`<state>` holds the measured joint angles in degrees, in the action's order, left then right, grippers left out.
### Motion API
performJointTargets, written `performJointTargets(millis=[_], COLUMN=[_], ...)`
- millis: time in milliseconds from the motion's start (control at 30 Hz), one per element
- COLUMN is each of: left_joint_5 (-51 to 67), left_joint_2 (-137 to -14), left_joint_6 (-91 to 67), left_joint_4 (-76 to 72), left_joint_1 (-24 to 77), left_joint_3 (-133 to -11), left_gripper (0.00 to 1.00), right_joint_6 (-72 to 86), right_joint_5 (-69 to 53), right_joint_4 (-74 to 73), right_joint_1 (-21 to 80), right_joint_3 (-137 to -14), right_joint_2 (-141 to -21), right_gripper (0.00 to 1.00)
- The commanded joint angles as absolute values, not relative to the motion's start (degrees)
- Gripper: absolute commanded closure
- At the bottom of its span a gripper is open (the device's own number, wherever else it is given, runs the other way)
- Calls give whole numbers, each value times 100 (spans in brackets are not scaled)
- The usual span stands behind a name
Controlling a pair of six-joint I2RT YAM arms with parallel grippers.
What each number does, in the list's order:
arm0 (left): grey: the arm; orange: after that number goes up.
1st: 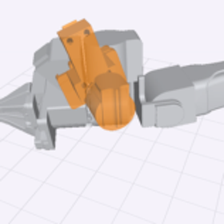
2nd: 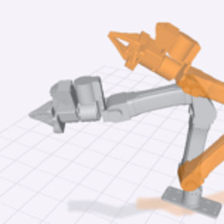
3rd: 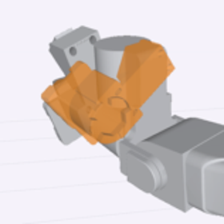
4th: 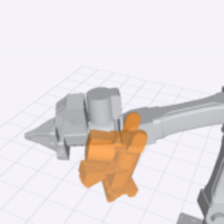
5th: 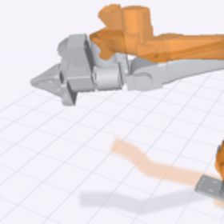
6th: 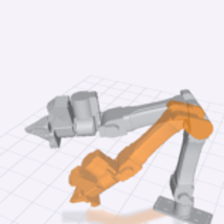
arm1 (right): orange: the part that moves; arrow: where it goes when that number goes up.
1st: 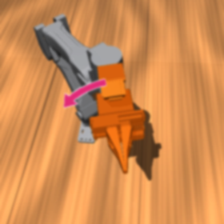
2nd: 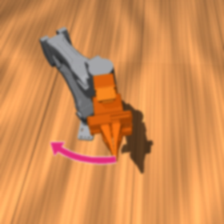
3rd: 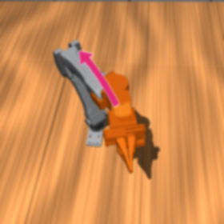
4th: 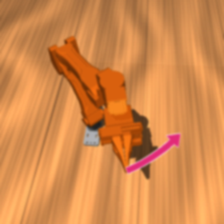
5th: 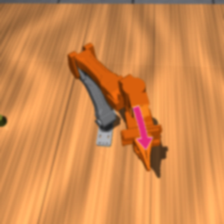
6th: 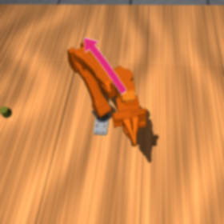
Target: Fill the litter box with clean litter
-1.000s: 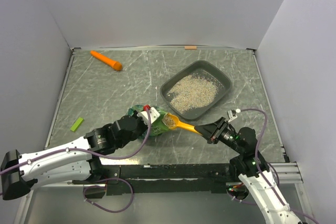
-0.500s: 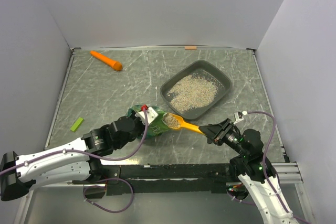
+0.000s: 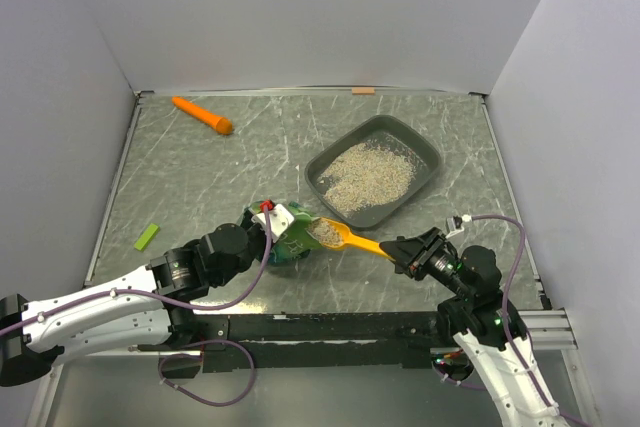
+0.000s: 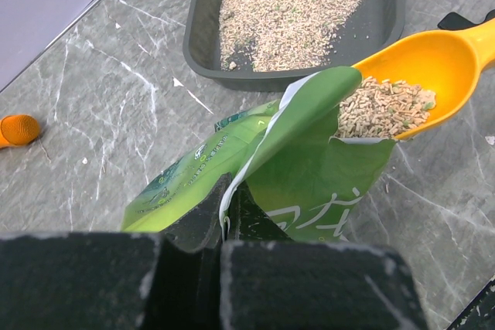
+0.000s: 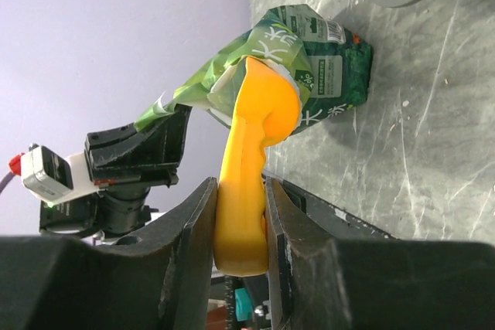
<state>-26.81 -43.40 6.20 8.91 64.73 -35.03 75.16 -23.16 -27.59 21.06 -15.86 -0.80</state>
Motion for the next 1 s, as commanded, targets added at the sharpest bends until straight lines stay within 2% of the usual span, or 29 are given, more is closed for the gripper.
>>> performJointTargets(millis=[0, 567, 967], left_joint_5=[-3111, -3313, -3313], left_joint_2=[-4307, -4061, -3964], left_joint_6=[571, 483, 483], left_joint_4=[1011, 1055, 1081], left_joint_1=[6434, 6434, 6434], left_joint_3=[-3516, -3568, -3568], left_gripper=[99, 99, 99], right_joint_6=[7716, 7902, 8217], right_joint_5=[-2101, -1635, -1652], right_joint_4=[-3683, -4474, -3560], right_joint_1=[2057, 2057, 2057], right_joint_3=[-1687, -2347, -2259], right_joint_2=[1203, 1696, 1679], right_gripper=[100, 100, 100])
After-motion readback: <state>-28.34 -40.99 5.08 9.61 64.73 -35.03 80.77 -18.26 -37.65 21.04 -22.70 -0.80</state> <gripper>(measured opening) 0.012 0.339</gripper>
